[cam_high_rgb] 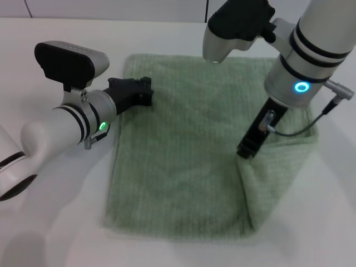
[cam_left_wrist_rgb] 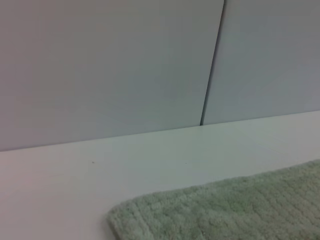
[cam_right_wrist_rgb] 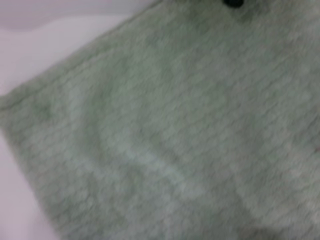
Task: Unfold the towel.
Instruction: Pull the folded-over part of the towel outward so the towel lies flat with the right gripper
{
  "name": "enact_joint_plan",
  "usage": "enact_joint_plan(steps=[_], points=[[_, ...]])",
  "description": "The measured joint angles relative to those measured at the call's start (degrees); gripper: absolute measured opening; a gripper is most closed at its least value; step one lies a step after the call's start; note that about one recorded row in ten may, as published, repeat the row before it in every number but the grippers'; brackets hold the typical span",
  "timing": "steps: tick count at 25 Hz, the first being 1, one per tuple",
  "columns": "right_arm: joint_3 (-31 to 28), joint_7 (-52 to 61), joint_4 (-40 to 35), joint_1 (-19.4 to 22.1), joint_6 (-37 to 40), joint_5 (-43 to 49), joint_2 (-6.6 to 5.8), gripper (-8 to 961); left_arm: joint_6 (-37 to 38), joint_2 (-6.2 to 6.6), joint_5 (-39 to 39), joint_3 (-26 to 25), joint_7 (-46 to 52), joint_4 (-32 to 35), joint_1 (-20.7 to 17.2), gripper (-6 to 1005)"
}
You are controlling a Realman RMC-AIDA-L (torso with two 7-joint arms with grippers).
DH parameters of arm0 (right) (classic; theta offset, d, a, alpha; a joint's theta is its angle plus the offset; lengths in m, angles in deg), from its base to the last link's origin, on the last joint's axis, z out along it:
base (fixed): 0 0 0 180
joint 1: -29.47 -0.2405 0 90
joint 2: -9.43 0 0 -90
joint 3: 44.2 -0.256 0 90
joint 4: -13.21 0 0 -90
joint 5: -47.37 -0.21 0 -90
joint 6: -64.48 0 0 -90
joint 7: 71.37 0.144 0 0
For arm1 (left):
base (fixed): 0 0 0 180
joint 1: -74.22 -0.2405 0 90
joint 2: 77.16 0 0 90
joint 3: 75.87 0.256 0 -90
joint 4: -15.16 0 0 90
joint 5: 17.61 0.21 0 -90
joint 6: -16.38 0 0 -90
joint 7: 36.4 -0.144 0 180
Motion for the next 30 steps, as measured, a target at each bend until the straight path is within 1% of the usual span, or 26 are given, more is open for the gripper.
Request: enact_joint_plan(steps=[7, 15, 22, 30], points=[[0.4, 1.6, -0.5, -0.4, -4.8, 0.0, 0.03, 19, 0.0, 0.0, 0.0, -0.1, 0.0, 0.0, 0.0, 0], [0.4, 2.8, -1.5, 0.5, -8.1, -0.6, 0.07, 26, 0.0, 0.07, 0.0, -0.1, -0.1, -0.2, 0.0, -1], [0.7, 2.9, -1.2, 0.9, -11.7, -0.5, -0.24, 32, 0.0, 0.09, 0.0, 0.0, -0.1, -0.1, 0.0, -1], [5.8, 3.7, -1.1, 0.8, -12.5, -0.1, -1.02, 38, -0.3, 0.11, 0.0, 0.0, -0.1, -0.2, 0.0, 0]])
